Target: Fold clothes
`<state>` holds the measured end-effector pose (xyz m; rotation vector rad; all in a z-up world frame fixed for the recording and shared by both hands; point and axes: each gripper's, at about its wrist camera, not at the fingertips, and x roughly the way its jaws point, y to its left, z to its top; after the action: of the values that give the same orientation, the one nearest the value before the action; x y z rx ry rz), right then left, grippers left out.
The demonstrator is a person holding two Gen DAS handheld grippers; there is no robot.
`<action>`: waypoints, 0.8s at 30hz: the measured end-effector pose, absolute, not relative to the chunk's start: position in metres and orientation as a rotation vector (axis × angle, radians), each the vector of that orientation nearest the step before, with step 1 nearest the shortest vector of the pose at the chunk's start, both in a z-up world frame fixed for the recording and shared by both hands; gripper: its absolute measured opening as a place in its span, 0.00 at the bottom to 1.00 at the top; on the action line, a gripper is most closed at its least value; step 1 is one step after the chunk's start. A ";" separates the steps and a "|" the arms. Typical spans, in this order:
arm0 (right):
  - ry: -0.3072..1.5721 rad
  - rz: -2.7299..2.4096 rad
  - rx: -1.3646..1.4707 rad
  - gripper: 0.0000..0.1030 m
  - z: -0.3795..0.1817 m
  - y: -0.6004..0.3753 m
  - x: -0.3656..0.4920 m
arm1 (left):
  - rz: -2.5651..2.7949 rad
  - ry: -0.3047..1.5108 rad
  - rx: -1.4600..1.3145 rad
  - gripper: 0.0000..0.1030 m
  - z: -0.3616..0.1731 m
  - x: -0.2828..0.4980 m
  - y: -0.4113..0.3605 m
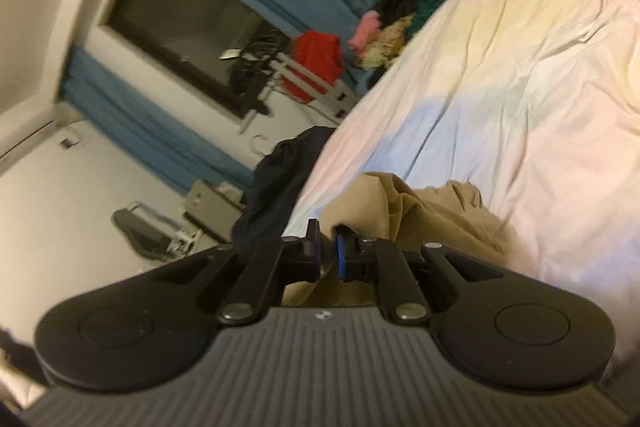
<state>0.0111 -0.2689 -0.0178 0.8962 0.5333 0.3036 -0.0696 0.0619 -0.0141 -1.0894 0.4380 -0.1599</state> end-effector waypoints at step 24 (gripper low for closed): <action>0.884 0.190 0.841 0.12 -0.145 -0.229 0.206 | 0.017 0.661 -0.995 0.10 -0.138 0.142 0.095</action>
<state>0.2063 -0.2289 -0.1448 0.8406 0.8842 0.1896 0.1423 0.0954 -0.1383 -0.9948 0.6614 0.0169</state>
